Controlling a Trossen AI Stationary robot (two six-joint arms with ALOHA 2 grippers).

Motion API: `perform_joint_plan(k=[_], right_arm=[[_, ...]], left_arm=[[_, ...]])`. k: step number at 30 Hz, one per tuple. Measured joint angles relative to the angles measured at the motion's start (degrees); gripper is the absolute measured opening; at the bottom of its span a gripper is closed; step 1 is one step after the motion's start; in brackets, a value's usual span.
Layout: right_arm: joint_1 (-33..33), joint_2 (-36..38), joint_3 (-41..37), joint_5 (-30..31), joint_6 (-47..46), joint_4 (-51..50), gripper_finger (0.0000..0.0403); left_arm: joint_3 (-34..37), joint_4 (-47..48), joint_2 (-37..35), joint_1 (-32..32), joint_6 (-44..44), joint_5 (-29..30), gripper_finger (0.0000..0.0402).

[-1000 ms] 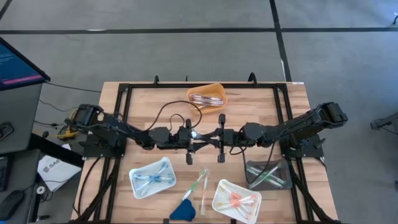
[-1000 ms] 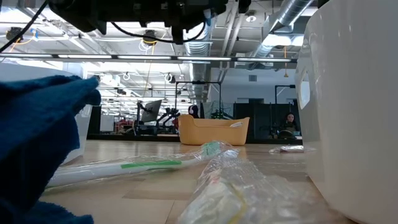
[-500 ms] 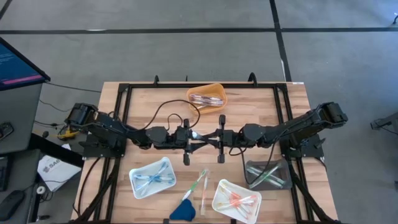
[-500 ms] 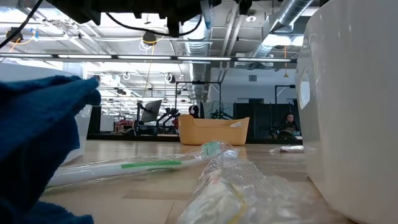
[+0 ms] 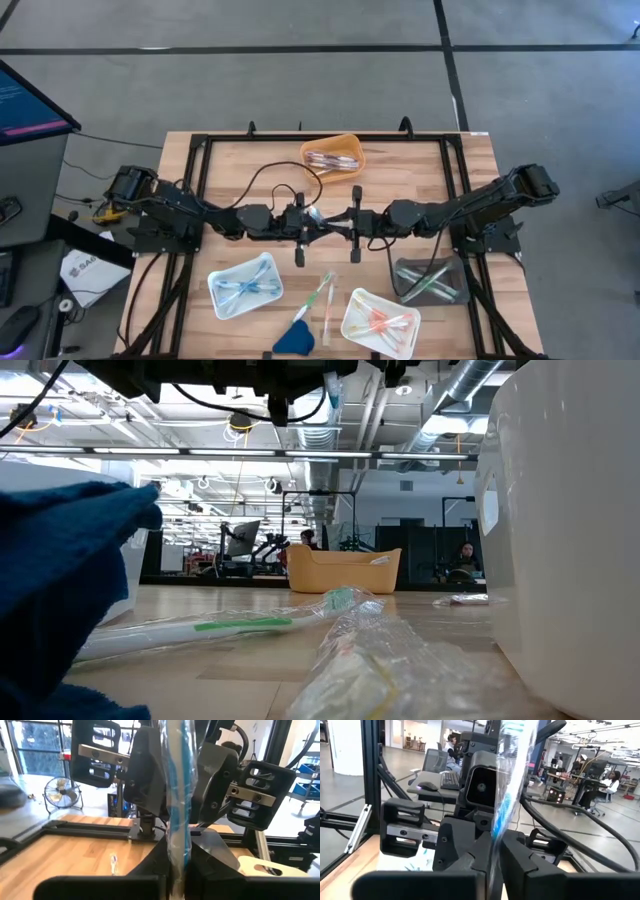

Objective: Pick & Place Toothbrushes
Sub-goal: Put the blue toothbrush into the left white bin

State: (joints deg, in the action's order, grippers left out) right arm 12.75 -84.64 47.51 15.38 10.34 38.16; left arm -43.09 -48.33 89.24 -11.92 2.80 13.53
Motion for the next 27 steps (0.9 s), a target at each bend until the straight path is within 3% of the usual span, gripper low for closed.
perform_joint_plan(k=[7, 11, 17, 21, 27], right_arm=[[-0.07, 1.46, -0.02, 0.08, -3.08, -1.53, 0.0076], [-0.07, 4.69, 0.02, 0.13, -7.34, -5.59, 0.0117], [-0.06, 10.37, 0.0, 0.08, -12.52, -14.66, 0.0182], [-0.02, 13.4, 0.0, -0.11, -14.66, -19.79, 0.0213], [-0.02, 16.01, 0.0, -0.27, -16.4, -24.72, 0.023]], left_arm=[[0.0, 4.17, -1.68, -0.33, 3.12, -0.26, 0.0011], [0.0, 11.54, -6.1, -0.66, 6.73, 0.28, 0.001], [-0.01, 28.57, -14.11, -1.86, 13.76, 6.85, 0.001], [0.0, 40.23, -19.08, -2.2, 23.28, 6.8, 0.001], [-0.02, 56.61, -23.57, -4.0, 40.89, 0.12, 0.0012]])
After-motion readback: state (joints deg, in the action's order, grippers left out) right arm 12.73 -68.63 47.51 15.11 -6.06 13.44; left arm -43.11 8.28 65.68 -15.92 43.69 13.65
